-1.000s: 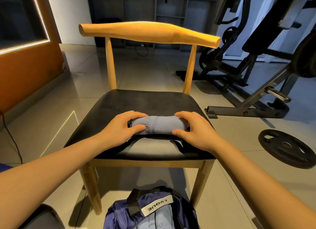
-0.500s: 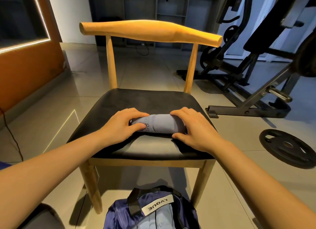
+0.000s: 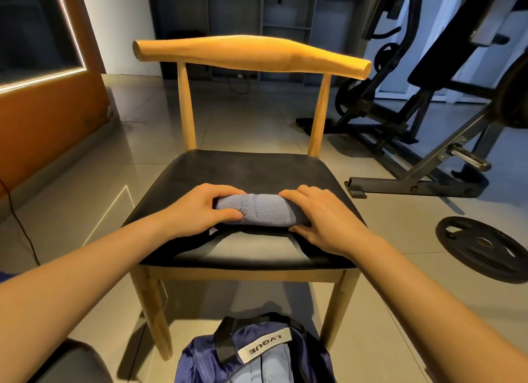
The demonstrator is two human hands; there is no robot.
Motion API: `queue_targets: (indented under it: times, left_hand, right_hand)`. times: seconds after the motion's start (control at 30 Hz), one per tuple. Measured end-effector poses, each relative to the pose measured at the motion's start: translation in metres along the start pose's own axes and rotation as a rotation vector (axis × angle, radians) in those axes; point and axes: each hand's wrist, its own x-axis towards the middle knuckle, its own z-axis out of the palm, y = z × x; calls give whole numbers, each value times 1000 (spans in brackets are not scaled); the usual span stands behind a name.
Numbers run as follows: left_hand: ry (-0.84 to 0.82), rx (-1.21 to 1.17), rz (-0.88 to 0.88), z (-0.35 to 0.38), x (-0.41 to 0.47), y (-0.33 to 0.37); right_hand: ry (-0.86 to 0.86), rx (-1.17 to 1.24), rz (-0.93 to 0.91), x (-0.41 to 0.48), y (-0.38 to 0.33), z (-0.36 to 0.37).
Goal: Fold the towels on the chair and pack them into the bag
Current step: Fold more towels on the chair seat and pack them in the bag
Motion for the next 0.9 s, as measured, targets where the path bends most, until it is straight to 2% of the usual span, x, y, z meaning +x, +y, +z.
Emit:
queue_targets:
  times: [0.1, 0.17, 0.23, 0.37, 0.43, 0.53, 0.6, 0.67, 0.73, 0.83, 0.9]
  left_hand:
    - [-22, 129, 9, -7, -2, 9]
    - [-3, 343, 106, -7, -4, 14]
    - [25, 459, 174, -4, -5, 22]
    - [78, 401, 204, -1, -8, 35]
    - [118, 351, 199, -2, -12, 42]
    - [303, 427, 192, -3, -14, 50]
    - [424, 480, 221, -3, -15, 56]
    - [484, 509, 288, 3, -16, 66]
    - [490, 545, 370, 12, -18, 80]
    - [485, 537, 462, 32, -23, 101]
    - [492, 498, 513, 47, -27, 112]
  right_hand:
    - [-45, 155, 50, 2, 3, -3]
    - [-98, 270, 92, 4, 4, -10]
    - [-123, 350, 112, 4, 6, -18]
    - [-119, 485, 156, -2, 7, -32]
    - [-15, 411, 241, -5, 4, -34]
    - [346, 298, 488, -15, -15, -38]
    - [429, 547, 613, -23, -37, -43]
    - [327, 1032, 704, -27, -60, -47]
    - [278, 1389, 779, -30, -72, -55]
    - [400, 1750, 870, -35, -73, -67]
    - [490, 1881, 914, -43, -72, -74]
